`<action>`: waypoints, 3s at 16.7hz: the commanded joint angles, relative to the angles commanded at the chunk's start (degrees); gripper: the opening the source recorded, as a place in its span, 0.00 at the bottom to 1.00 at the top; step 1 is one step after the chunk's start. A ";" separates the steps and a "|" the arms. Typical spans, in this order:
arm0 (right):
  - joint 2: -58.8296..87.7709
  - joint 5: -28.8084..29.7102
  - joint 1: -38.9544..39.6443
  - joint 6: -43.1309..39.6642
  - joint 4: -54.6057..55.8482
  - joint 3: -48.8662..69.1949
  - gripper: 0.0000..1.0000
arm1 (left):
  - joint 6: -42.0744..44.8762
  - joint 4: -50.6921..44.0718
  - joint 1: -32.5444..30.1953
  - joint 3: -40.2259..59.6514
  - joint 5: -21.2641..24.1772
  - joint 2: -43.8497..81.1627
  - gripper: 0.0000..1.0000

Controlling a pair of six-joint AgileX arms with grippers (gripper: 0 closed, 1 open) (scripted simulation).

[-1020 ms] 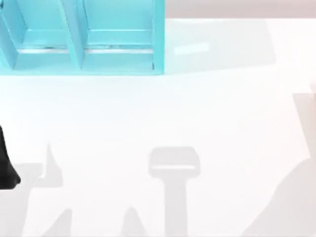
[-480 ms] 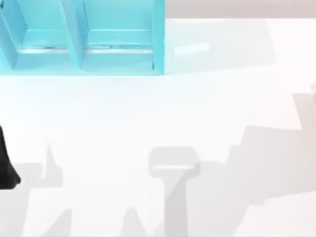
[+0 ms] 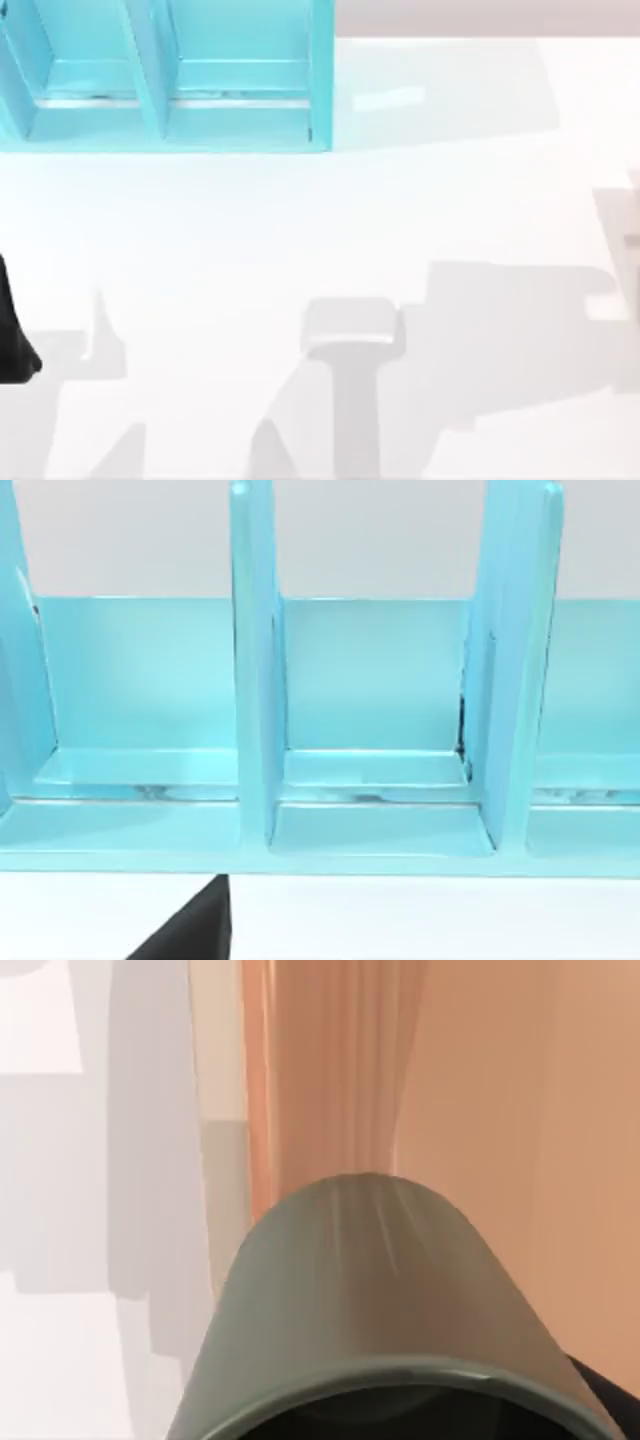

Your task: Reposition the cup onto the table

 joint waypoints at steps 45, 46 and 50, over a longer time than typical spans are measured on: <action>16.22 0.98 45.88 45.80 9.41 7.10 0.83 | 0.00 0.00 0.00 0.00 0.00 0.00 1.00; 16.22 0.98 45.88 45.80 9.41 7.10 0.90 | 0.00 0.00 0.00 0.00 0.00 0.00 1.00; 16.22 0.98 45.88 45.80 9.41 7.10 1.00 | 0.00 0.00 0.00 0.00 0.00 0.00 1.00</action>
